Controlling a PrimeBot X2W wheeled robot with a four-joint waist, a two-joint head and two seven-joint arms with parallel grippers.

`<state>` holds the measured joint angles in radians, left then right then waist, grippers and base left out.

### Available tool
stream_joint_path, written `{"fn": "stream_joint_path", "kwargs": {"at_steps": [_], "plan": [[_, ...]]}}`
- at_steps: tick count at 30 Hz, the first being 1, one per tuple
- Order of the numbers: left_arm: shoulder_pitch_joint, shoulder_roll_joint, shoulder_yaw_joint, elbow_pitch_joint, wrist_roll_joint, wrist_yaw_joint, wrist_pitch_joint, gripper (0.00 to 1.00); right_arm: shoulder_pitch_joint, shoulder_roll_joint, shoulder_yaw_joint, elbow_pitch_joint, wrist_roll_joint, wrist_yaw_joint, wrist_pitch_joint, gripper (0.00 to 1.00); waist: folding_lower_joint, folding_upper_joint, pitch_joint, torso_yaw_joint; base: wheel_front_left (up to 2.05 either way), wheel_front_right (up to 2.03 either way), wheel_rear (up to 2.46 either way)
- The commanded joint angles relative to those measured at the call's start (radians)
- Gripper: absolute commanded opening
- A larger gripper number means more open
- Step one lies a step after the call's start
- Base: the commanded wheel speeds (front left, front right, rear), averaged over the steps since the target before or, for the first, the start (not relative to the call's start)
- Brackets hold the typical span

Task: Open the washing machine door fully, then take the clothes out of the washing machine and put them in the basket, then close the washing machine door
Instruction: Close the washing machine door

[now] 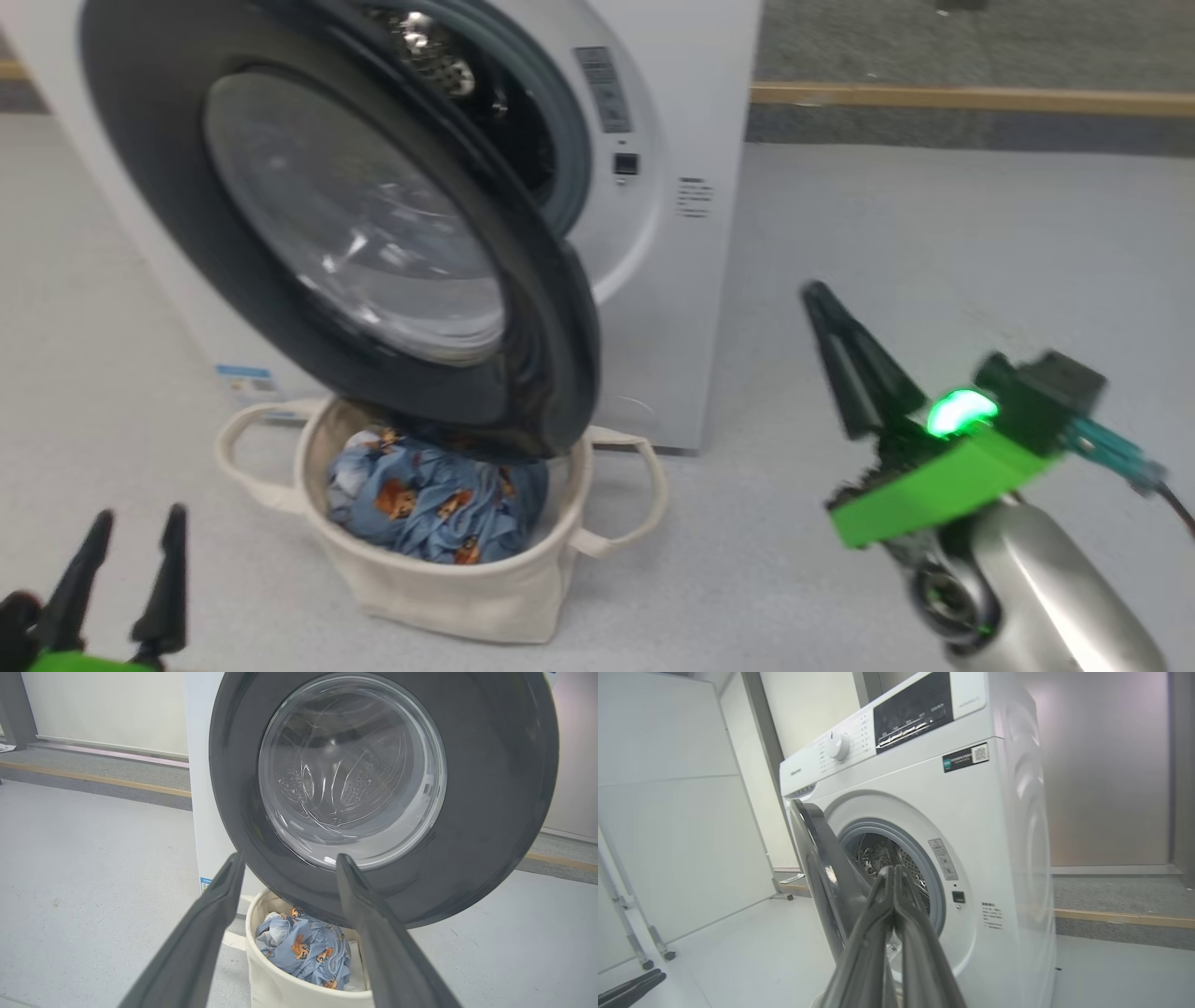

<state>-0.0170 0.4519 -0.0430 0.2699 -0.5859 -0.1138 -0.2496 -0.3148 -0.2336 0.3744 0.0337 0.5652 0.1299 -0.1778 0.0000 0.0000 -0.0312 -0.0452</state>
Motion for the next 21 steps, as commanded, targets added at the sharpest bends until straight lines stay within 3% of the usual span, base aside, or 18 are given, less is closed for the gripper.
{"fn": "stream_joint_path", "kwargs": {"at_steps": [1,9,15,21], "plan": [[-0.072,0.023,0.038,-0.018,0.015,-0.001,-0.012,1.00,-0.051,0.016,0.028,-0.040,0.019,0.001,0.007,0.00,0.0000,0.0000,-0.010,0.037,0.00,0.00,0.00],[-0.150,-0.031,-0.077,0.030,0.066,-0.010,-0.012,1.00,-0.205,0.103,0.214,0.063,0.084,0.001,0.037,0.00,0.0000,0.0000,-0.038,0.164,0.00,0.00,0.00],[-0.214,-0.082,-0.166,0.068,0.079,-0.014,-0.012,1.00,-0.248,0.150,0.296,0.251,0.138,0.001,0.016,0.00,0.0000,0.0000,-0.048,0.261,0.00,0.00,0.00],[-0.249,-0.099,-0.206,0.085,0.080,-0.015,-0.012,1.00,-0.280,0.178,0.349,0.428,0.224,0.001,-0.028,0.00,0.0000,0.0000,-0.028,0.291,0.00,0.00,0.00]]}}
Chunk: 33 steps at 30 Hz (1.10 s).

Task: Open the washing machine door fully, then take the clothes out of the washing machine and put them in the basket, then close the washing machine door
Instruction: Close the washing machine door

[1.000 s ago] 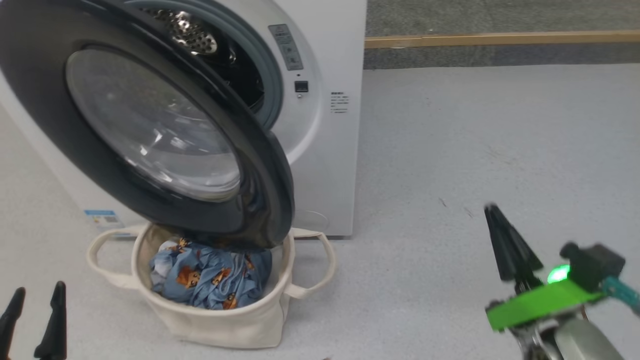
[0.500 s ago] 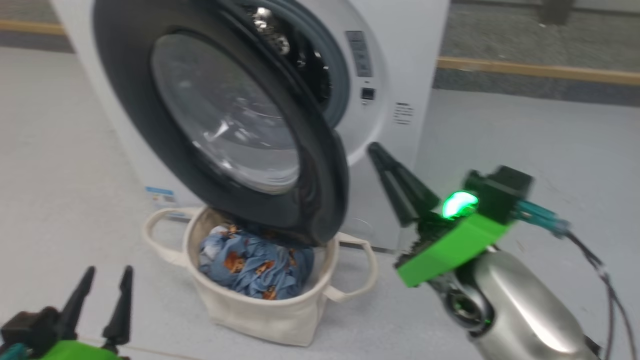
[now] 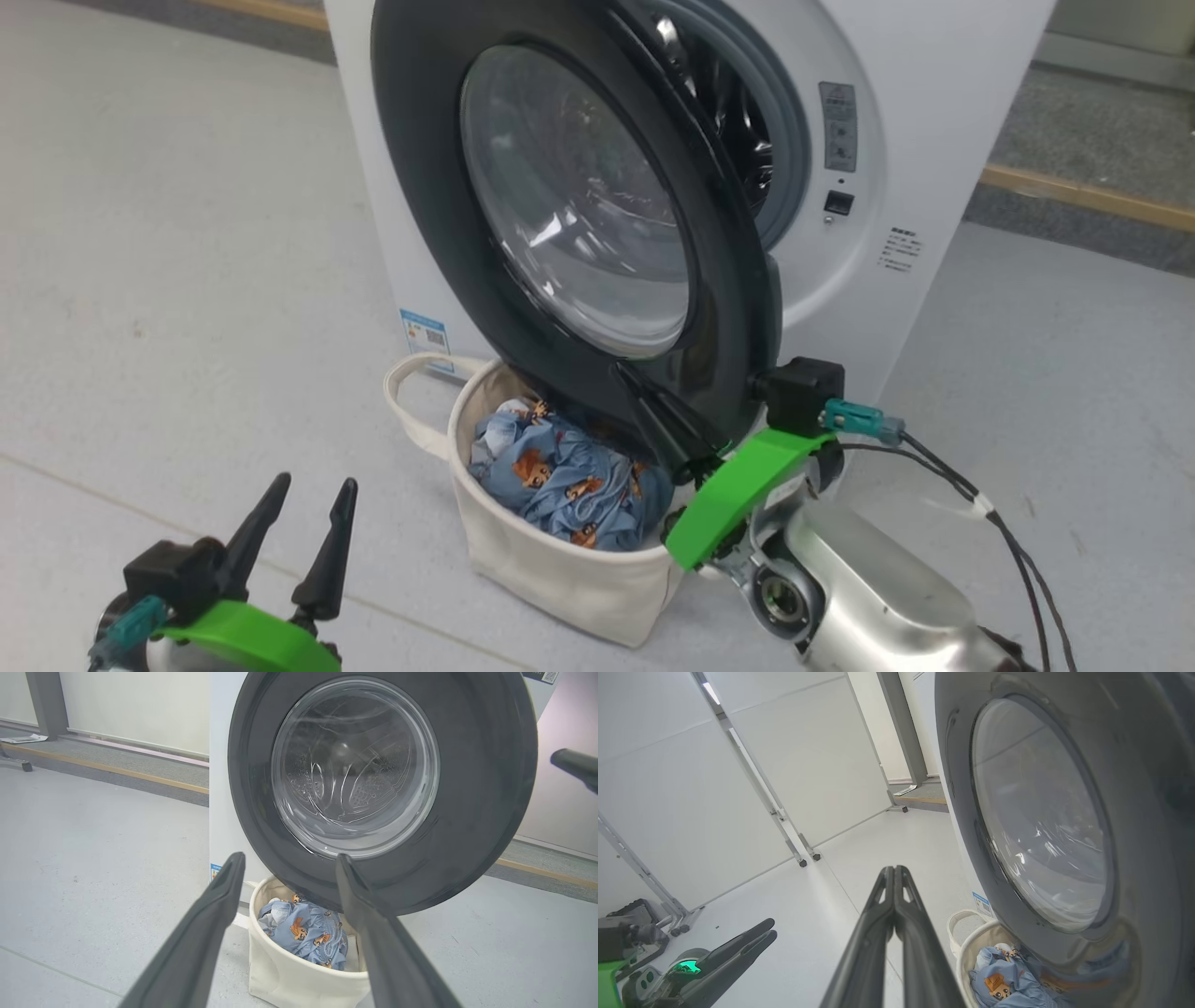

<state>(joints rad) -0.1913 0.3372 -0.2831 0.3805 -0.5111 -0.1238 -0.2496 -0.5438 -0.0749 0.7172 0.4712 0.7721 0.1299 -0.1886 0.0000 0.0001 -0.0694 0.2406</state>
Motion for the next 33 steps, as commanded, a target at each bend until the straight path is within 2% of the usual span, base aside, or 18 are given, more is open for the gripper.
{"fn": "stream_joint_path", "kwargs": {"at_steps": [1,5,12,16,26,33], "plan": [[-0.079,0.013,0.034,-0.024,0.004,-0.005,-0.012,1.00,-0.060,0.021,0.013,0.020,0.033,0.001,-0.026,0.00,0.0000,-0.0001,0.014,0.007,0.00,0.00,0.00],[-0.094,0.003,0.028,-0.023,0.002,-0.005,-0.012,1.00,-0.094,0.024,0.014,0.135,0.089,0.001,-0.056,0.00,0.0000,-0.0001,0.033,0.014,0.00,0.00,0.00],[-0.123,-0.012,0.025,-0.031,0.006,-0.006,-0.012,1.00,-0.154,0.024,0.002,0.234,0.156,0.001,-0.072,0.00,0.0000,-0.0001,0.081,0.009,0.00,0.00,0.00],[-0.146,-0.027,0.022,-0.034,0.010,-0.006,-0.012,1.00,-0.191,0.024,-0.053,0.260,0.180,0.001,-0.073,0.00,0.0000,-0.0001,0.118,0.008,0.00,0.00,0.00],[-0.181,-0.062,0.037,-0.053,0.020,-0.006,-0.012,1.00,-0.265,0.025,-0.279,0.316,0.069,0.001,-0.073,0.00,0.0000,-0.0001,0.207,0.000,0.00,0.00,0.00],[-0.217,-0.093,0.042,-0.069,0.026,-0.007,-0.012,1.00,-0.392,0.025,-0.422,0.379,-0.019,0.001,-0.073,0.00,0.0000,-0.0001,0.293,0.009,0.00,0.00,0.00]]}}
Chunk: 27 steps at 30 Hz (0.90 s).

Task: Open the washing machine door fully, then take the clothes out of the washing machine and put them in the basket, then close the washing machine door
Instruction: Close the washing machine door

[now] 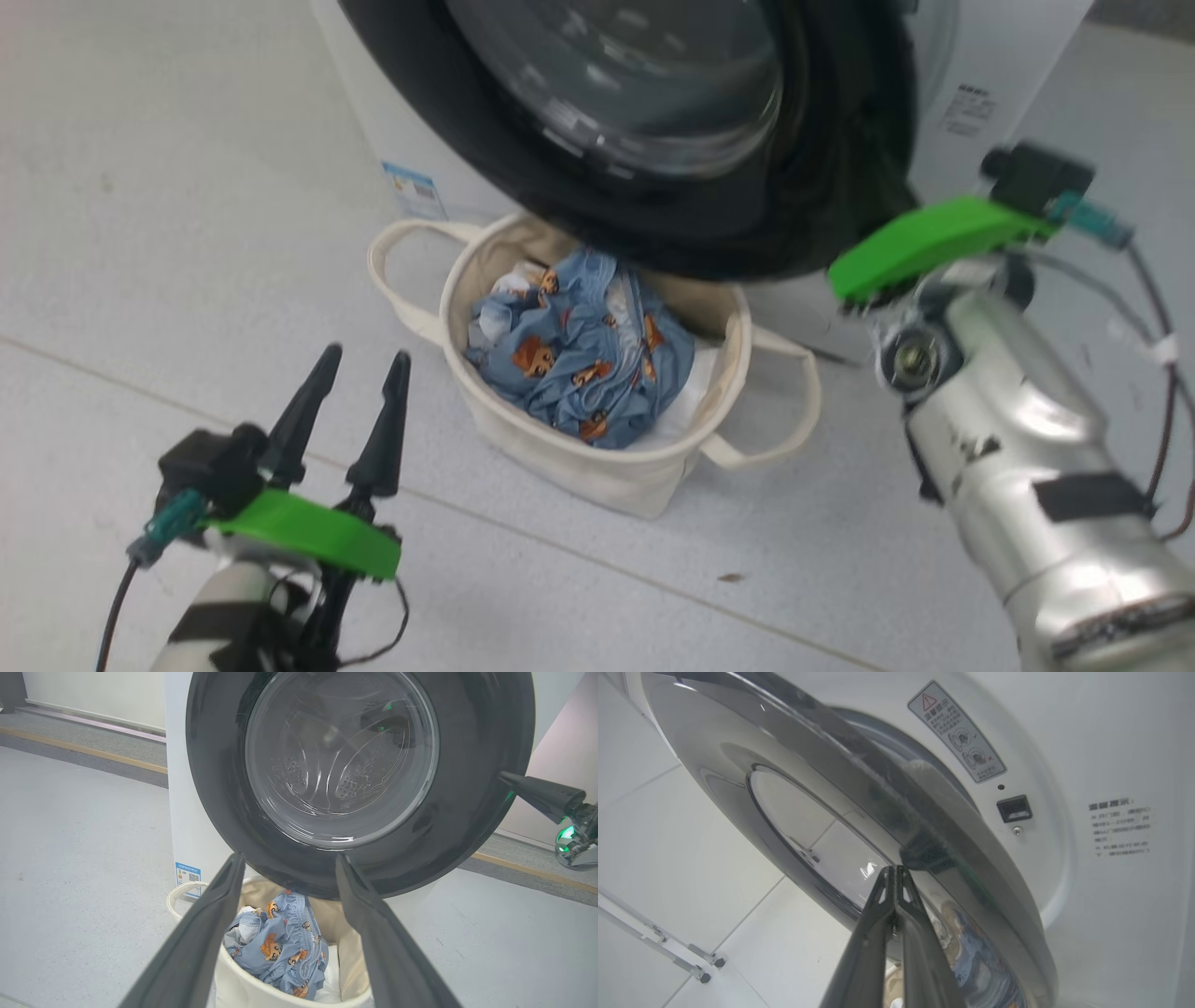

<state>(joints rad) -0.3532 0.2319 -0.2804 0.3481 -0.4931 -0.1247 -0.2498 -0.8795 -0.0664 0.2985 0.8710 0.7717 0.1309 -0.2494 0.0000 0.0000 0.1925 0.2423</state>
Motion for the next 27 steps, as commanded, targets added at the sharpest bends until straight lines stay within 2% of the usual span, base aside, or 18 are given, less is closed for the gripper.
{"fn": "stream_joint_path", "kwargs": {"at_steps": [1,5,16,25,26,27], "plan": [[-0.062,0.008,0.038,-0.039,0.008,-0.006,-0.012,1.00,-0.075,0.016,-0.016,-0.010,-0.032,0.000,-0.012,0.00,0.0000,0.0000,0.042,0.011,0.00,0.00,0.00],[-0.082,-0.010,0.032,-0.041,-0.005,-0.006,-0.012,1.00,-0.133,0.008,-0.061,0.015,-0.089,0.000,-0.012,0.00,0.0000,0.0000,0.070,0.026,0.00,0.00,0.00],[-0.103,-0.016,0.018,-0.034,-0.008,-0.006,-0.012,1.00,-0.203,0.000,-0.237,0.056,-0.222,0.000,-0.012,0.00,0.0000,0.0000,0.092,0.041,0.00,0.00,0.00],[-0.105,-0.010,0.025,-0.024,-0.012,-0.006,-0.012,1.00,-0.198,0.009,-0.296,0.048,-0.293,0.000,-0.012,0.00,0.0000,0.0000,0.084,0.028,0.00,0.00,0.00],[-0.103,-0.009,0.027,-0.022,-0.012,-0.006,-0.012,1.00,-0.190,0.010,-0.298,0.049,-0.299,0.000,-0.012,0.25,0.0000,0.0000,0.077,0.024,0.00,0.00,0.00],[-0.100,-0.006,0.031,-0.019,-0.013,-0.006,-0.012,1.00,-0.182,0.011,-0.296,0.057,-0.304,0.000,-0.012,0.94,0.0000,0.0000,0.071,0.020,0.00,0.00,0.00]]}}
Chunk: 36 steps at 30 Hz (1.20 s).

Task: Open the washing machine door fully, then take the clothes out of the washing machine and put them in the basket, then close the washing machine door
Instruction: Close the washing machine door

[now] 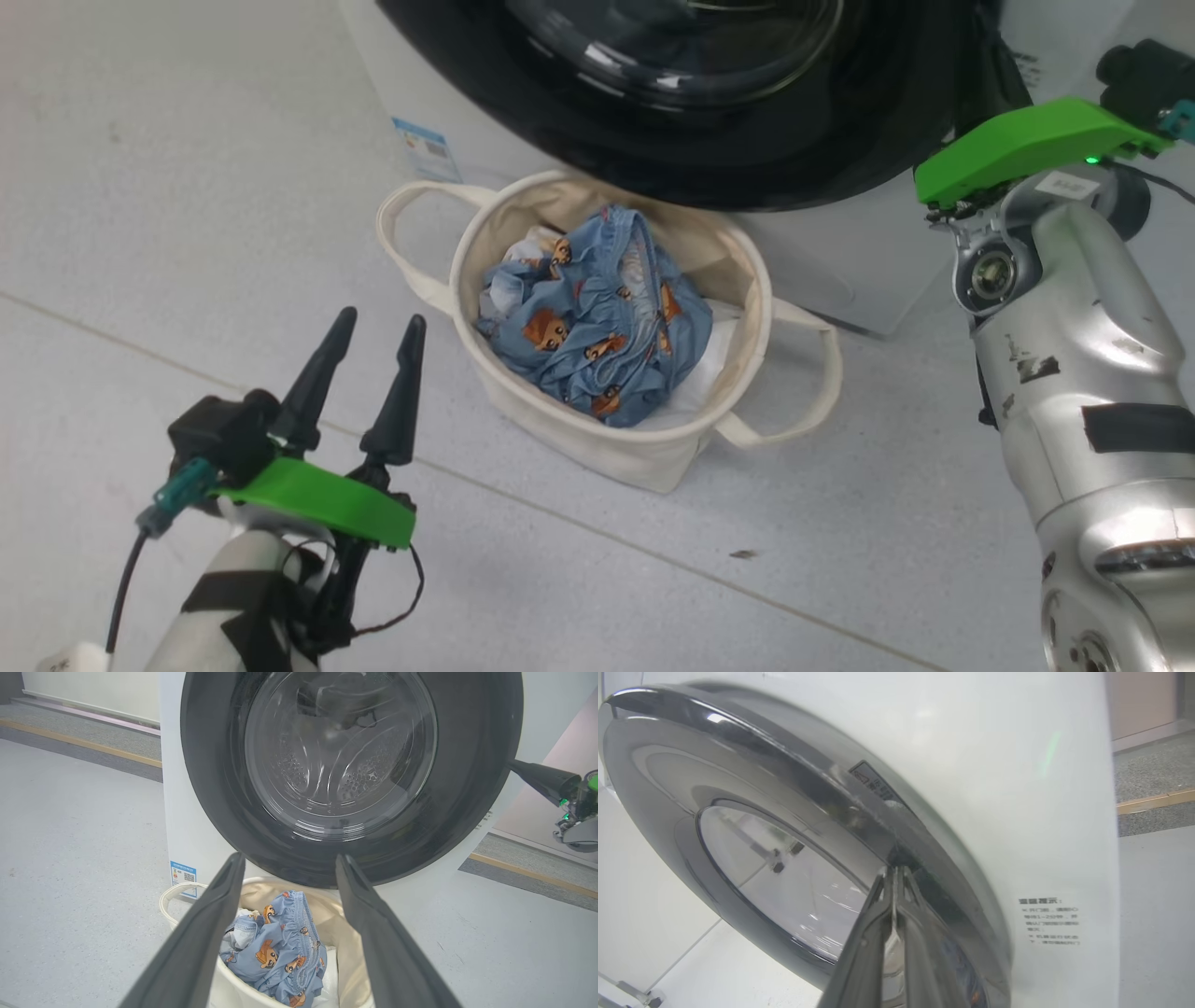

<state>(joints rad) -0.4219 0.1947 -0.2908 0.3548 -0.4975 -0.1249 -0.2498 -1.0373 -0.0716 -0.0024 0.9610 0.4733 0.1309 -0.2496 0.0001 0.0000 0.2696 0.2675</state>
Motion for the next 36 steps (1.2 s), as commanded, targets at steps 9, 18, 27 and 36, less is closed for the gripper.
{"fn": "stream_joint_path", "kwargs": {"at_steps": [9,18,27,36], "plan": [[-0.007,0.078,0.100,-0.001,-0.017,-0.006,-0.012,1.00,0.081,0.021,0.136,-0.053,0.025,0.000,-0.012,1.00,-0.0001,0.0000,-0.086,-0.067,0.00,0.00,0.00],[0.042,0.225,0.169,0.036,-0.052,-0.006,-0.012,1.00,0.253,0.003,0.249,-0.251,0.006,0.000,-0.012,1.00,-0.0001,0.0000,-0.189,-0.193,0.00,0.00,0.00],[0.107,0.357,0.227,0.022,-0.220,-0.006,-0.012,1.00,0.420,-0.038,0.238,-0.430,-0.022,0.000,-0.012,1.00,-0.0001,0.0000,-0.267,-0.334,0.00,0.00,0.00],[0.161,0.398,0.300,0.019,-0.258,0.023,-0.008,1.00,0.526,-0.062,0.215,-0.511,-0.020,0.000,-0.012,1.00,-0.0001,0.0000,-0.283,-0.438,0.00,0.00,0.00]]}}
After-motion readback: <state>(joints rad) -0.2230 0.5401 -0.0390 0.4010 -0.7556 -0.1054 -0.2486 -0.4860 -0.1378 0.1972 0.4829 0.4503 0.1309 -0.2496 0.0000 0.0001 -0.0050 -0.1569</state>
